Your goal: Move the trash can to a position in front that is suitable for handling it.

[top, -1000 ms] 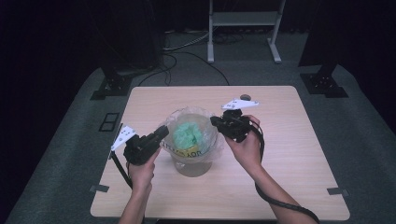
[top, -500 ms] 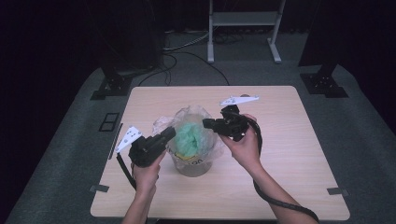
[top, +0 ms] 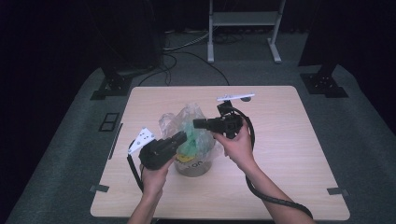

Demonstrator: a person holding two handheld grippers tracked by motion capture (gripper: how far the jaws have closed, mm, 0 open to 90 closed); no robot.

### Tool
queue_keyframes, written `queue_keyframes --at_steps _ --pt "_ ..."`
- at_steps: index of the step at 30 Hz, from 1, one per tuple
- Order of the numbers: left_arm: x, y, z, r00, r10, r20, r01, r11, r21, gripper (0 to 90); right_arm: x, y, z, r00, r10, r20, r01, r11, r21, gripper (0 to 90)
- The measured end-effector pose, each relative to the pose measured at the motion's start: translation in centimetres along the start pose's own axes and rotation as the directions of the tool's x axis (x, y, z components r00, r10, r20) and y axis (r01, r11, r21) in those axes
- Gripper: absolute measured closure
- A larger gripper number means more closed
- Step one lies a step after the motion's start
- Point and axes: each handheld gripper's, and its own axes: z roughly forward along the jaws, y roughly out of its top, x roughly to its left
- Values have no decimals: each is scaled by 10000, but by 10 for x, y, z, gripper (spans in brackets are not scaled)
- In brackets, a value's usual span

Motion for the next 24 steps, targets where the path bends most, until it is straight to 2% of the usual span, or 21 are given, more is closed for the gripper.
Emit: queue_keyframes --at_steps 4,7,13,20,24 --pt "-2 -2 3 9999 38 95 -39 9999 112 820 -4 0 3 9987 379 -327 -378 9993 17 875" --pt "-4 -3 4 9999 77 139 -80 9998 187 820 -7 -1 5 9951 782 -601 -777 9969 94 820" --pt "-6 -4 5 9997 135 189 -139 9997 211 820 -10 -1 8 9906 1157 -734 -1152 9933 108 689" --pt "-9 -4 7 9995 219 242 -227 9993 304 820 -6 -1 14 9918 1114 -619 -1097 9935 309 607" --pt "-10 -4 8 9993 272 272 -281 9991 331 820 -3 -2 21 9965 815 -191 -801 9947 652 599"
